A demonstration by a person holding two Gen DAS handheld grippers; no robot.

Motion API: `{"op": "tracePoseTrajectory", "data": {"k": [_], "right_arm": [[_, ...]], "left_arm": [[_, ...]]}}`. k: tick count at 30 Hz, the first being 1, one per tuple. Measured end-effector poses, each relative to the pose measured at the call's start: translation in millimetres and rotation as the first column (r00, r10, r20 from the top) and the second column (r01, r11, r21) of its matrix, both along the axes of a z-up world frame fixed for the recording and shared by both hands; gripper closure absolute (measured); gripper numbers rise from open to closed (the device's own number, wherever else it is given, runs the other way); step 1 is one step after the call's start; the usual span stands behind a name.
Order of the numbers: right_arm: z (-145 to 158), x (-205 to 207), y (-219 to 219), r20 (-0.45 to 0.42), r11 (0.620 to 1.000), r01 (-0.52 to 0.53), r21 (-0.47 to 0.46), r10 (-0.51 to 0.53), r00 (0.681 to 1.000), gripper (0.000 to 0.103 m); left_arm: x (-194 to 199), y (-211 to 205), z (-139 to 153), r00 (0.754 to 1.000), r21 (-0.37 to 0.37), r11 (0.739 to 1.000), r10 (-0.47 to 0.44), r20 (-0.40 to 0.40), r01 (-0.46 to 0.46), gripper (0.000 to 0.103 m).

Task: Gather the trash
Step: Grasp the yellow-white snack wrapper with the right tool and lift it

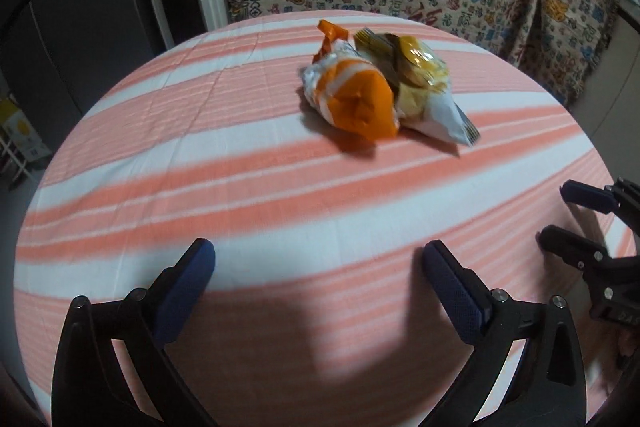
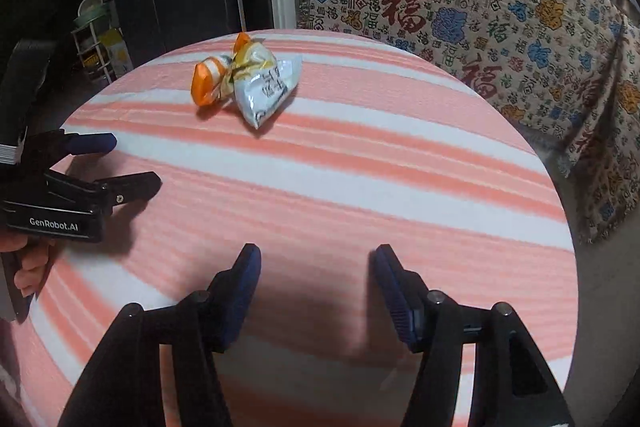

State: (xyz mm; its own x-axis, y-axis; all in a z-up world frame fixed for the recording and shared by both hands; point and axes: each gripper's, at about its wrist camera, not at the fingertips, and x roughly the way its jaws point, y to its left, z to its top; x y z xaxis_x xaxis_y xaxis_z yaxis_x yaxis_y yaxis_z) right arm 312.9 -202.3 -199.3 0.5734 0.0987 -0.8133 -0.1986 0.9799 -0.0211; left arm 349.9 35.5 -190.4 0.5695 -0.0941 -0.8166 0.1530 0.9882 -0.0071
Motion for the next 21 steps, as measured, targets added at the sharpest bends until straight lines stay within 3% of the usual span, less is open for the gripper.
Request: {"op": "tracePoseTrajectory", "data": {"k": [14, 21], "right_arm": [[0, 13, 5, -0.001, 1.000, 0.020, -0.015, -0.020, 1.000, 0.038], [-3, 46, 22, -0.001, 0.999, -0.031, -0.024, 0.031, 1.000, 0.038]], "left_arm": [[12, -1, 0, 1.000, 0.003, 1.000, 0.008, -0.001, -0.008, 0.000], [3, 20, 0, 0.998, 0.005, 0.998, -0.060, -0.005, 0.060, 0.000]]}}
